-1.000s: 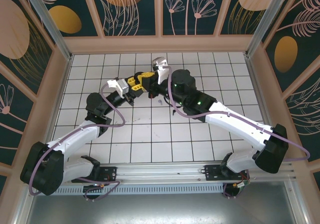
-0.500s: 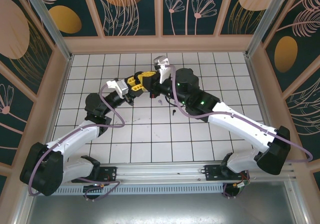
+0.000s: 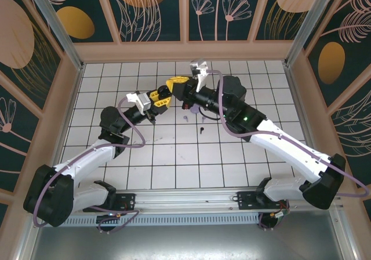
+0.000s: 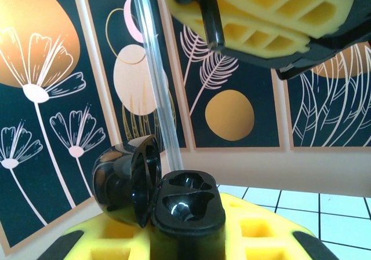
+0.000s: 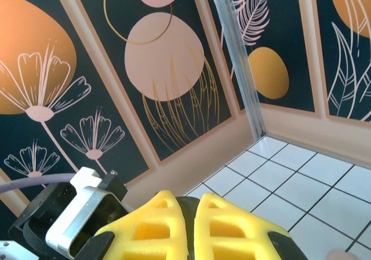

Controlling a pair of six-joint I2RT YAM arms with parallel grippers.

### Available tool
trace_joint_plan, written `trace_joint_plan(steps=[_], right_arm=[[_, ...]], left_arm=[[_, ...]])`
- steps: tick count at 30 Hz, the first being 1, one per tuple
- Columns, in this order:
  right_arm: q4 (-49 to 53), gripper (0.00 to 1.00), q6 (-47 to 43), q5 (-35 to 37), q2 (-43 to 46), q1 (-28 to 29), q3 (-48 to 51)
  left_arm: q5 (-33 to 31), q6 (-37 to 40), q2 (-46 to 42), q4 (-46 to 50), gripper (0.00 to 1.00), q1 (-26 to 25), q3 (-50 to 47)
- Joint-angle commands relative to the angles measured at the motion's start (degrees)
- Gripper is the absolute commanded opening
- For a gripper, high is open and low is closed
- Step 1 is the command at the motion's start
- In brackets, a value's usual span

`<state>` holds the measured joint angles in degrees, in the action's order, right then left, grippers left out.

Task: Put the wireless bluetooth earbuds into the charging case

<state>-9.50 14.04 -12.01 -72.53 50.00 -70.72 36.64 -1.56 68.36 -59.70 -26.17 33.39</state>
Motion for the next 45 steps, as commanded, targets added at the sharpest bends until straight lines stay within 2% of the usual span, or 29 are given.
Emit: trace_joint_plan(steps=[1,12,45], right_arm=[[-2.7,0.0,0.2,-4.5,-0.3,-0.6,1.3],[-3.2,0.0,0.5,-8.0,-2.1,-0.6,2.3],[-3.2,0.0,1.1,-5.2,-4.6,-1.7,3.3]], left_arm=[[2.3,-0.5,0.4,-0.5,0.0,0.0,1.7],[3.3,-1.1,0.0,-0.2,0.0,-0.1,2.2],[5.9,-2.9,-1.0,-0.8,0.0,-0.1,3.4]])
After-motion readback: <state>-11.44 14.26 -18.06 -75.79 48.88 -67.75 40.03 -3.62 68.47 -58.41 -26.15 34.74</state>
